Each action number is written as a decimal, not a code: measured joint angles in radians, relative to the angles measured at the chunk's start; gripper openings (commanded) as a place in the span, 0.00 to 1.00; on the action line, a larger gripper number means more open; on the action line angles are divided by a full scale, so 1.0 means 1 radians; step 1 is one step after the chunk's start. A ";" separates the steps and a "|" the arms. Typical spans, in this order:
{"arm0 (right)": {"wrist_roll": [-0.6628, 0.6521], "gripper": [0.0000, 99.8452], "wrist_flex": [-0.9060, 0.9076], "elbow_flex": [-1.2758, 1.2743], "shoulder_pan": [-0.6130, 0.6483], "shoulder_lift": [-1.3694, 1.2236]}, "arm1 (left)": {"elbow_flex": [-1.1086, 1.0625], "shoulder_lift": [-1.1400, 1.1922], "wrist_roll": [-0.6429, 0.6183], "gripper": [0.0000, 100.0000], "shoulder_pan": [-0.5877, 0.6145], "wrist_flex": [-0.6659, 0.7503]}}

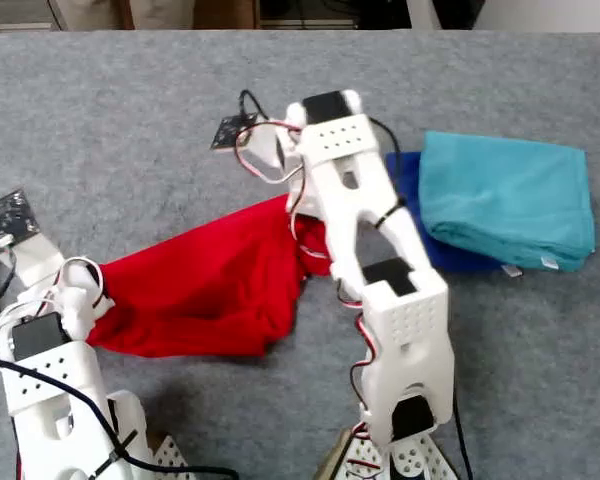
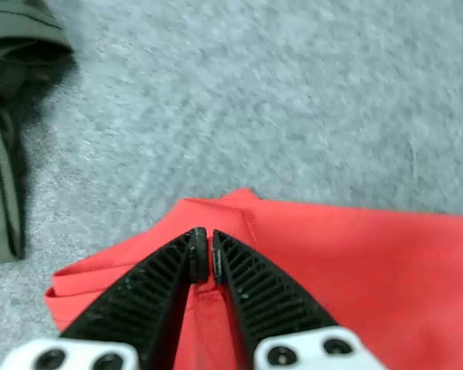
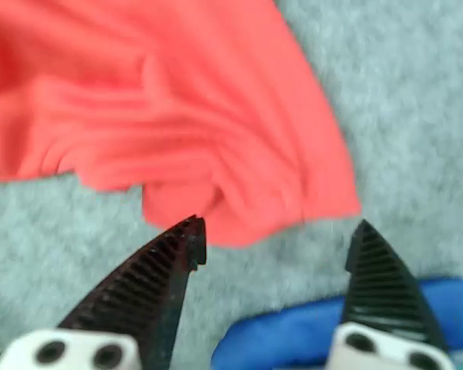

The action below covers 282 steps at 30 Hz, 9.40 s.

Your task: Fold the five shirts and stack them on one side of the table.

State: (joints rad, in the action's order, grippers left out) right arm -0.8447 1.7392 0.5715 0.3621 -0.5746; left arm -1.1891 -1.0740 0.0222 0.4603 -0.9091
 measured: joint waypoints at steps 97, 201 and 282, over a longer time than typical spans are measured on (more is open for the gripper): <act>0.307 0.19 -0.624 -1.307 0.549 0.710 | 0.000 0.000 -0.003 0.02 0.012 -0.020; 0.265 0.01 0.029 0.565 0.172 0.937 | 1.398 -0.018 -0.029 0.02 -0.057 -0.697; 0.473 0.00 -0.987 0.948 -0.072 -0.546 | 1.352 1.422 -0.023 0.02 -0.083 0.913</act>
State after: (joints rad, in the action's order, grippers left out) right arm -0.3721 0.7526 1.5198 0.2900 -1.1208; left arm 0.1626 0.3483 -0.0008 0.3775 0.0038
